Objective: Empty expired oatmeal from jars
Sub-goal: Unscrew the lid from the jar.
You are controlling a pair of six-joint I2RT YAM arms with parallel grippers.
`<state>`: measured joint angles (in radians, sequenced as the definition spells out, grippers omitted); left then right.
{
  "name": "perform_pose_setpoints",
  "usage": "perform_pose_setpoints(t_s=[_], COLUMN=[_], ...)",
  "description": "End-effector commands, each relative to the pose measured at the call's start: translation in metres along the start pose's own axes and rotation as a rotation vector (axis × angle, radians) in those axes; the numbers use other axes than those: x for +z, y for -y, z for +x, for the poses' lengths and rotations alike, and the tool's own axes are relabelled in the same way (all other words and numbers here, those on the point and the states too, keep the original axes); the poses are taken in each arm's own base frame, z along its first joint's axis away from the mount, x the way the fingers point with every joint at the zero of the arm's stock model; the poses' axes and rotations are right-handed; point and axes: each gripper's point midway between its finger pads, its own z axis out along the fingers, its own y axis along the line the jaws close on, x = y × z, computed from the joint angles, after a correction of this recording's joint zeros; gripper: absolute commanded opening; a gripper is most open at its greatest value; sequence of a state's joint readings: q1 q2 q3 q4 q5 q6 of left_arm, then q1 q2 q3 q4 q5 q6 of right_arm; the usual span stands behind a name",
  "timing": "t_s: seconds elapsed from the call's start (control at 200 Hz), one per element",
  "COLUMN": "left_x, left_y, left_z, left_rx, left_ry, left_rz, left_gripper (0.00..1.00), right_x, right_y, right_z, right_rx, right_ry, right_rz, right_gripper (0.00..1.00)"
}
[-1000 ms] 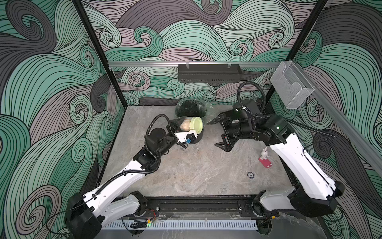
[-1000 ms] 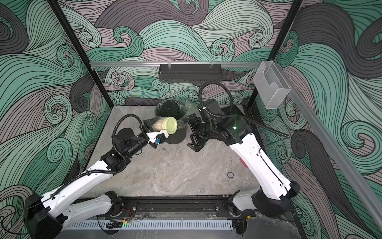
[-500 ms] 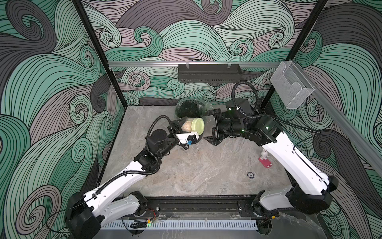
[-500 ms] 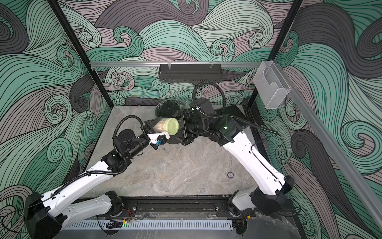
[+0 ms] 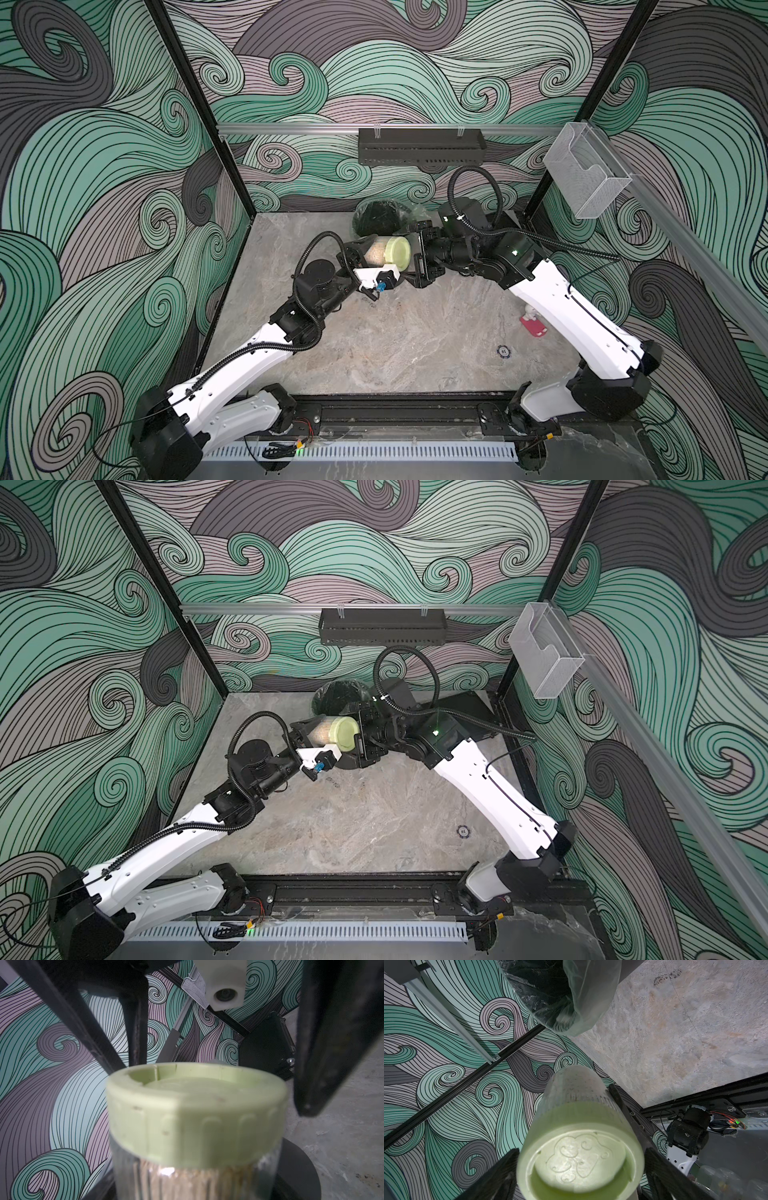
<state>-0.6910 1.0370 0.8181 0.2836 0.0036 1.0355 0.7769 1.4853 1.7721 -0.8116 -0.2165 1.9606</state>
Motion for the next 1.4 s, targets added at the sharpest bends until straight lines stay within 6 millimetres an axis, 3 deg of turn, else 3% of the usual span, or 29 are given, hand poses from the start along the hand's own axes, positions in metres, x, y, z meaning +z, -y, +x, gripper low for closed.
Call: perform_pose_setpoints(t_s=[0.0,0.175,0.305,0.385,0.626,0.721,1.051,1.396], left_x=[-0.014,-0.015,-0.015,-0.013,-0.011,-0.011,-0.016,-0.018], left_y=[-0.055,-0.058,-0.059,-0.059,-0.061,-0.060,-0.057,-0.058], left_z=[-0.036,-0.033,-0.034,-0.035,-0.043,-0.048,-0.055,-0.057], left_rx=[-0.018,-0.056,-0.087,-0.106,-0.217,-0.259,-0.365,-0.409], left_ry=[0.102,0.062,0.061,0.065,0.087,0.103,0.151,0.172], left_rz=[-0.161,-0.134,-0.120,-0.113,-0.032,0.019,0.125,0.166], left_gripper=[0.00,0.00,0.00,0.00,0.00,0.00,0.00,0.00], right_x=[-0.001,-0.008,-0.012,-0.017,-0.030,-0.028,-0.014,-0.002], right_y=[-0.008,-0.004,0.007,0.012,0.016,0.021,0.043,0.056], right_z=[0.003,0.010,0.021,0.027,0.034,0.030,0.033,0.015], right_rx=[-0.056,-0.237,-0.493,-0.697,-1.304,-1.465,-1.816,-2.271], right_ry=[0.001,-0.037,-0.105,-0.147,-0.211,-0.235,-0.419,-0.482], right_rz=[-0.039,-0.035,0.012,0.027,0.063,0.087,0.116,0.123], right_gripper=[0.77,0.55,0.51,0.41,0.31,0.30,0.21,0.16])
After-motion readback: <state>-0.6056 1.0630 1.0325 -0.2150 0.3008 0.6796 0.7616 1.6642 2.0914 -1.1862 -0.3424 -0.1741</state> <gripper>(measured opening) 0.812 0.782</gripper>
